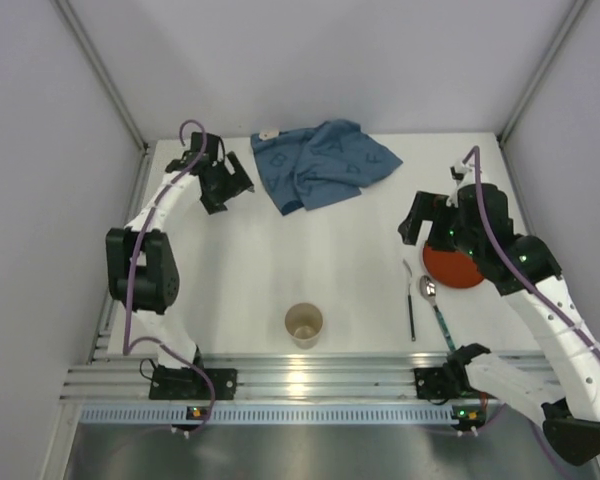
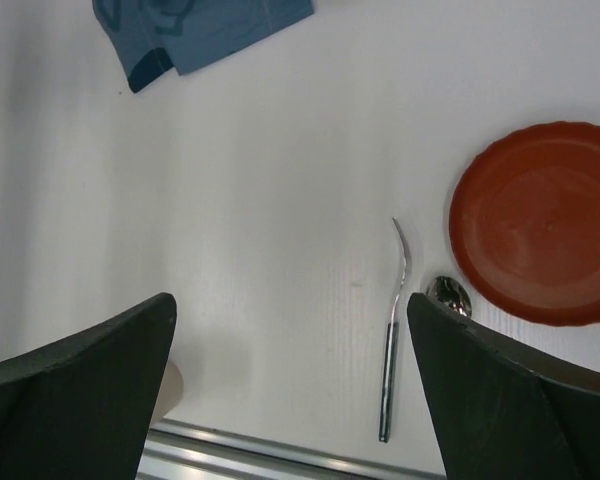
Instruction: Set the dinner table for one person
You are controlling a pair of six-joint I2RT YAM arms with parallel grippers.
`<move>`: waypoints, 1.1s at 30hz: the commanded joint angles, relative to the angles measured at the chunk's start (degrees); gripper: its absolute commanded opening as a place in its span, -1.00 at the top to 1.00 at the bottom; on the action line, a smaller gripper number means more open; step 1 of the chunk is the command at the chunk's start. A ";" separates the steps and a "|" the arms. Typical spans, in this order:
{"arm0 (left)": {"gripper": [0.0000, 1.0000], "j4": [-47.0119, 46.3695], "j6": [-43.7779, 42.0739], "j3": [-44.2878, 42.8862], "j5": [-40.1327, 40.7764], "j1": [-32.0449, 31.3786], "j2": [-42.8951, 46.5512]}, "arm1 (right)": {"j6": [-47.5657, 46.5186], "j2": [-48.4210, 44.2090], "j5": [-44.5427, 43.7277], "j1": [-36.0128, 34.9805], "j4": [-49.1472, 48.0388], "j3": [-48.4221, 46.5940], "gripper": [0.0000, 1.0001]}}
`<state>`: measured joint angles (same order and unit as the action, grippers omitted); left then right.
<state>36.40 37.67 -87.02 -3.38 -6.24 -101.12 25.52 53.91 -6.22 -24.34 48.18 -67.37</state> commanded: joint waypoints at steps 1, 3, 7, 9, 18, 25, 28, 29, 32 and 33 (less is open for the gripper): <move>-0.86 0.95 1.61 -4.46 -1.71 -1.76 -5.38 | -1.35 -0.91 -4.06 -0.54 4.37 -0.30 -0.99; -0.82 -0.18 2.75 -5.43 -2.95 -2.46 -9.78 | -1.44 -0.48 -5.11 -0.54 6.83 -1.26 -1.00; -0.78 -8.70 8.72 -3.43 -8.57 -4.04 -13.92 | -1.26 0.41 -6.17 -0.54 9.29 -2.15 -1.00; -0.77 -10.64 9.96 -3.76 -8.31 -5.53 -16.20 | -1.09 0.76 -6.61 -0.54 9.82 -2.58 -0.99; -0.65 -12.58 15.76 -10.80 -10.33 -8.96 -27.63 | -0.82 5.32 -10.30 -0.62 11.93 -4.60 -1.00; 0.07 -10.83 15.68 -17.55 -10.69 -10.11 -33.70 | -0.73 10.51 -10.57 -0.54 10.53 -7.51 -0.99; 0.96 -8.99 14.45 -20.63 -10.77 -9.93 -35.02 | -1.96 13.23 -9.70 -0.54 8.43 -8.56 -0.99; 1.00 -8.28 14.19 -21.43 -10.69 -9.93 -35.46 | -2.31 14.89 -9.34 -0.54 6.33 -8.82 -1.00; 1.00 -6.52 12.34 -22.93 -10.60 -9.41 -34.94 | -2.84 19.28 -6.01 0.08 -0.86 -8.83 -0.99; 1.00 -5.91 11.73 -22.93 -10.68 -9.06 -34.50 | -2.84 20.87 -3.74 0.86 -3.07 -9.00 -0.99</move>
<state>26.39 51.24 -108.01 -14.74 -16.14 -135.52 23.97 71.05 -14.22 -24.14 54.98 -73.97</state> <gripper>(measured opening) 0.023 0.996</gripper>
